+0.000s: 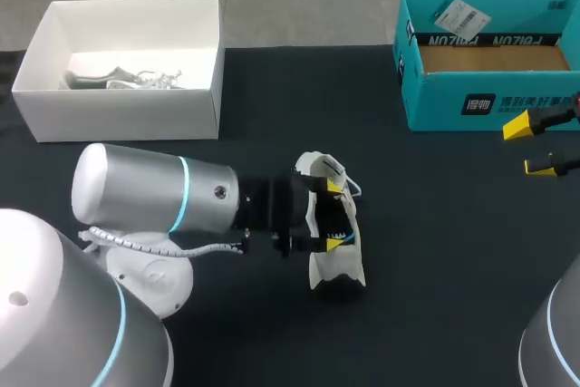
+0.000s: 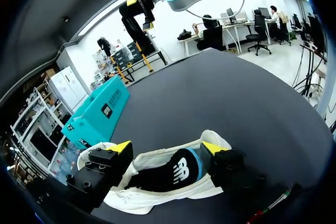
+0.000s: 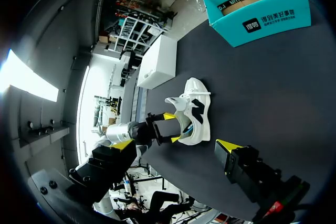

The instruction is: Take the shoe out of the shoebox, open the shoe tongue, remove and reinsert the insole, then place the shoe into the shoebox

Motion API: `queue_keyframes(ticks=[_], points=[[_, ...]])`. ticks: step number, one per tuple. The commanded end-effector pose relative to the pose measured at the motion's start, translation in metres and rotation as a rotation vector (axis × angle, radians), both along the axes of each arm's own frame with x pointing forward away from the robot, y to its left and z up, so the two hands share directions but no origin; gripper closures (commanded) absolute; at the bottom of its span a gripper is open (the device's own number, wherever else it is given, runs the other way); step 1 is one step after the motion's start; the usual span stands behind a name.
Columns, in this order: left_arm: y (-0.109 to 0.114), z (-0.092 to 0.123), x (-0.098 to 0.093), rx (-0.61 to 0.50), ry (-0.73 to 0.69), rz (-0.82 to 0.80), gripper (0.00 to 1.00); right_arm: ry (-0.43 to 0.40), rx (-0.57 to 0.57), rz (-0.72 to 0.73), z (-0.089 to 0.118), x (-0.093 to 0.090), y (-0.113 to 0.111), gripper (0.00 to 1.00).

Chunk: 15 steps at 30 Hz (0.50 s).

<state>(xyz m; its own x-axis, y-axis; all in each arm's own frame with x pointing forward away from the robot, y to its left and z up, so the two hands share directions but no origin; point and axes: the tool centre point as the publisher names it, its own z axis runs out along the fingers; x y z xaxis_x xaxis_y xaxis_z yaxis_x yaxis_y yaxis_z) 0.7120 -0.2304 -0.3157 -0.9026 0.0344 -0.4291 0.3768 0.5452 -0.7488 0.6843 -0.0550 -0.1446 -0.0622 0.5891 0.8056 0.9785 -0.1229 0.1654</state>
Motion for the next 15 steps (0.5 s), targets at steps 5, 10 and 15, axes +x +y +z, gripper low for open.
queue_keyframes(ticks=[5,10,15], points=[[0.026,0.04,0.031,0.114,-0.008,-0.209,0.0,0.001,-0.002,-0.003,0.0,-0.001,0.0,0.0],[0.03,0.062,0.039,0.233,-0.078,-0.409,0.24,0.001,-0.002,-0.003,0.0,-0.001,0.0,0.0],[0.026,0.081,0.025,0.353,-0.13,-0.656,1.0,0.001,-0.002,-0.003,0.0,-0.001,0.0,0.0]])
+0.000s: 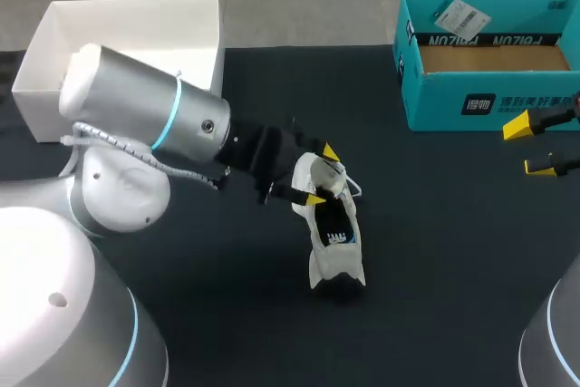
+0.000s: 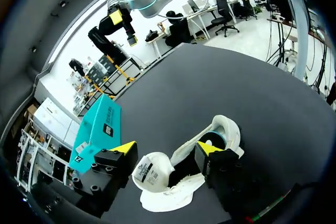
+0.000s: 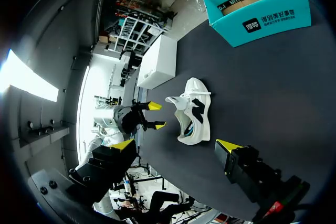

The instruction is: Take the shoe out of the shoebox, open the shoe tongue, remove and reinsert the insole, then place the shoe into the shoebox

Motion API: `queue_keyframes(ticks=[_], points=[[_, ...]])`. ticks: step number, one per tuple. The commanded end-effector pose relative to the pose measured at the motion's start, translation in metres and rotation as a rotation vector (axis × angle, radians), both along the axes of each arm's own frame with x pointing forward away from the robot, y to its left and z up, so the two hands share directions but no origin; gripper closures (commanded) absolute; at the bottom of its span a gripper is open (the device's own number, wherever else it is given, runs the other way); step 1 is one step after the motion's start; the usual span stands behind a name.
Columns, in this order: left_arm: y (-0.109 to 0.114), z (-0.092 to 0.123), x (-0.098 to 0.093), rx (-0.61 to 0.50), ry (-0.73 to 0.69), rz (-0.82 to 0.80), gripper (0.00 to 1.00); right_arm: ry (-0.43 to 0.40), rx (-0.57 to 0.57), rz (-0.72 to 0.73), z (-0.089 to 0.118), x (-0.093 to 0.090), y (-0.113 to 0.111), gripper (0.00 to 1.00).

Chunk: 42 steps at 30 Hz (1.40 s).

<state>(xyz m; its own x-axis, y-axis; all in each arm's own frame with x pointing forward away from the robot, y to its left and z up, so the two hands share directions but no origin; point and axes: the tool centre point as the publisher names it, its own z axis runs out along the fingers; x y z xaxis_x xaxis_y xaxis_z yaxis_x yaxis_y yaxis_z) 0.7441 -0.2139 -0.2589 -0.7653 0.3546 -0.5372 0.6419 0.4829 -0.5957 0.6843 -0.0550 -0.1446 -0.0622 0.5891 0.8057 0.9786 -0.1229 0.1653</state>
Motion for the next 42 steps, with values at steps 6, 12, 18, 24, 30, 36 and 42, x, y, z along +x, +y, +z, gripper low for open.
queue_keyframes(ticks=[6,12,18,24,30,36,42], points=[[0.009,0.027,-0.02,0.354,-0.096,-0.508,1.0,0.001,-0.002,-0.003,0.0,-0.001,0.0,0.0],[0.01,0.022,-0.026,0.323,-0.124,-0.52,1.0,0.001,-0.002,-0.003,0.0,-0.001,0.0,0.0],[0.01,0.022,-0.026,0.323,-0.124,-0.52,1.0,0.001,-0.002,-0.003,0.0,-0.001,0.0,0.0],[0.01,0.022,-0.026,0.323,-0.124,-0.52,1.0,0.001,-0.002,-0.003,0.0,-0.001,0.0,0.0],[0.01,0.022,-0.026,0.323,-0.124,-0.52,1.0,0.001,-0.002,-0.003,0.0,-0.001,0.0,0.0],[0.01,0.022,-0.026,0.323,-0.124,-0.52,1.0,0.001,-0.002,-0.003,0.0,-0.001,0.0,0.0],[0.007,0.008,-0.014,0.435,-0.1,-0.671,1.0,0.001,-0.002,-0.003,0.0,-0.001,0.0,0.0]])
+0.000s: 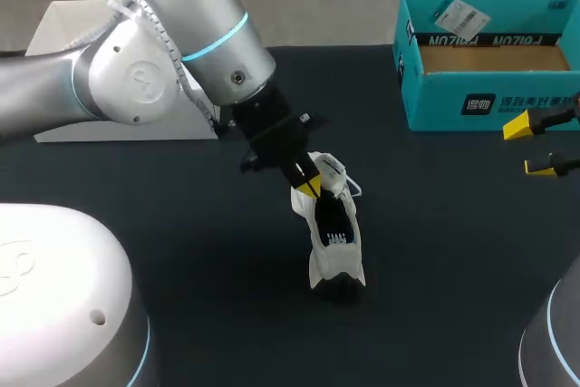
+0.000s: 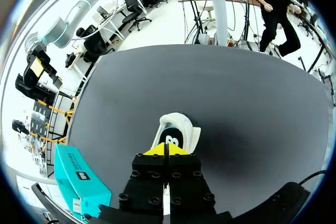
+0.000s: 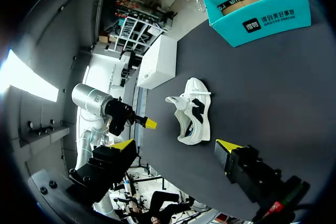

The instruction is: Take the shoe out of the shoebox, open the shoe tongue, remove and reinsert the insole, then place the shoe into the shoebox

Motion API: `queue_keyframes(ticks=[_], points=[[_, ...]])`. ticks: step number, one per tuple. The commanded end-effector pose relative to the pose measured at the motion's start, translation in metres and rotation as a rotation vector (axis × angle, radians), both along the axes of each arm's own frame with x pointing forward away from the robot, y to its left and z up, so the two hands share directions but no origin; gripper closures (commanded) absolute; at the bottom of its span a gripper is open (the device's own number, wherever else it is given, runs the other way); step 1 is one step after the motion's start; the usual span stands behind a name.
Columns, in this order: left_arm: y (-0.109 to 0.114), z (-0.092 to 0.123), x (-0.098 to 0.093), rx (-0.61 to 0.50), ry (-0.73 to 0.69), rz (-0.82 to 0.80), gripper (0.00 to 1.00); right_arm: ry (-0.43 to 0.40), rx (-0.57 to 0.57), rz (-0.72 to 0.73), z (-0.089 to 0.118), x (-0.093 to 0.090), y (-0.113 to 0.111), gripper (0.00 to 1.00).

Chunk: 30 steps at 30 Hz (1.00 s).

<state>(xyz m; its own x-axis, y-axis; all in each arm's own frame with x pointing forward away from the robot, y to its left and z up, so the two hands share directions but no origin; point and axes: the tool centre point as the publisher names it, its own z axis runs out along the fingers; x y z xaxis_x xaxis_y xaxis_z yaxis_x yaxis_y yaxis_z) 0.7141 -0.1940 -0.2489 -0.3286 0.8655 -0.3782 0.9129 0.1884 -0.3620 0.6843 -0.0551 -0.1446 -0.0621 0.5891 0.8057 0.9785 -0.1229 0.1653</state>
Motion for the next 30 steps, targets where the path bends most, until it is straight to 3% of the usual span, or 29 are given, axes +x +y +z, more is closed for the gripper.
queue_keyframes(ticks=[1,5,14,26,30], points=[[-0.015,-0.004,0.016,0.09,0.027,-0.08,1.0,0.001,-0.002,-0.002,0.0,-0.001,0.0,0.0],[-0.021,-0.012,0.019,0.116,0.016,-0.151,1.0,0.001,-0.002,-0.002,0.0,-0.001,0.0,0.0],[-0.035,-0.031,0.005,0.217,0.03,-0.302,1.0,0.001,-0.002,-0.002,0.0,-0.001,0.0,0.0],[-0.035,-0.031,0.005,0.217,0.03,-0.302,1.0,0.001,-0.002,-0.002,0.0,-0.001,0.0,0.0],[-0.035,-0.046,0.009,0.221,-0.064,-0.281,1.0,0.001,-0.002,-0.002,0.0,-0.001,0.0,0.0]])
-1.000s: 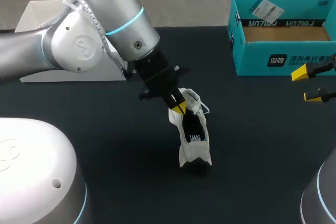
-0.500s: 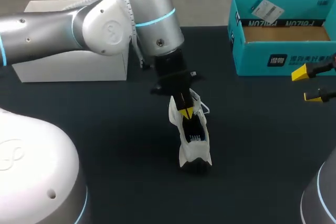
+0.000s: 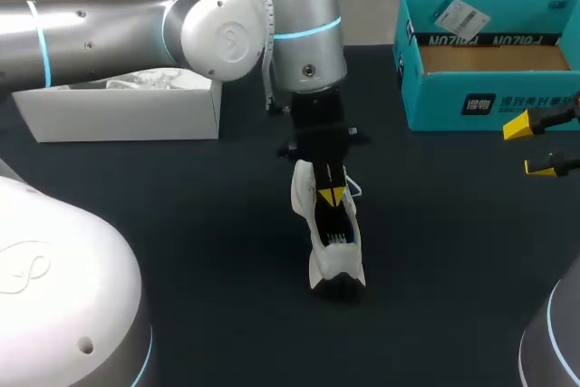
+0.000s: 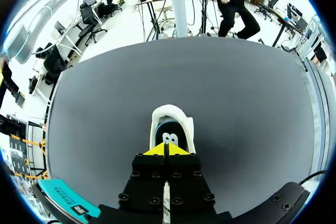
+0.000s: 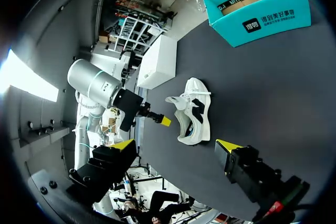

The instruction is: Take the shoe out of the shoebox, open the shoe tongue, remove and reinsert the insole, then place the shoe into the shoebox

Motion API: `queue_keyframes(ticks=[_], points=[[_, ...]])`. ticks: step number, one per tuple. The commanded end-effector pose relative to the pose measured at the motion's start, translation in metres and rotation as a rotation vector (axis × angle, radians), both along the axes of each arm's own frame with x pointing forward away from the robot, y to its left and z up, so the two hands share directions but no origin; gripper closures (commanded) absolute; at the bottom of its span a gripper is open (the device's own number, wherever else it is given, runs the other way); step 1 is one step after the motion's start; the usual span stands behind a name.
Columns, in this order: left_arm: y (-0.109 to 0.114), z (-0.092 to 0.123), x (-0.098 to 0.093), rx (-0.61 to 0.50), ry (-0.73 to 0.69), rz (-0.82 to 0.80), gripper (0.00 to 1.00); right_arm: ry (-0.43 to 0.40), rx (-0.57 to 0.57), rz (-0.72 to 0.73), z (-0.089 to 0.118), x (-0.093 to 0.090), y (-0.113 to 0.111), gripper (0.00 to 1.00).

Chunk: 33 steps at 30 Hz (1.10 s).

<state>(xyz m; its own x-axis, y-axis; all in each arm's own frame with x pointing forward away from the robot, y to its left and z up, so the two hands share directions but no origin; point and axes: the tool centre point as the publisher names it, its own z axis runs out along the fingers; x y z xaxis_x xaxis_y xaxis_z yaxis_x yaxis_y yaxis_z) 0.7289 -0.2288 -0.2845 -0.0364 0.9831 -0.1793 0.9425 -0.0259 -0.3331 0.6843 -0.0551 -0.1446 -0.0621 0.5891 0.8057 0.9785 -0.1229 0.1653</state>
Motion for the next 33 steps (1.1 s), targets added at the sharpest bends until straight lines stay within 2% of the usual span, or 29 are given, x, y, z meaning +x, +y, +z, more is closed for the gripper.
queue_keyframes(ticks=[1,12,19,26,33], points=[[0.0,-0.018,-0.005,-0.001,-0.049,0.027,1.0,0.001,-0.002,-0.003,0.0,-0.001,0.0,0.0],[-0.006,-0.045,-0.016,-0.027,-0.011,0.009,1.0,0.001,-0.002,-0.003,0.0,-0.001,0.0,0.0],[-0.014,-0.067,-0.016,-0.04,-0.026,-0.028,1.0,0.001,-0.002,-0.003,0.0,-0.001,0.0,0.0],[-0.023,-0.09,-0.016,-0.018,-0.014,-0.046,1.0,0.001,-0.002,-0.003,0.0,-0.001,0.0,0.0],[-0.022,-0.101,-0.023,-0.006,-0.041,-0.014,1.0,0.001,-0.002,-0.003,0.0,-0.001,0.0,0.0]])
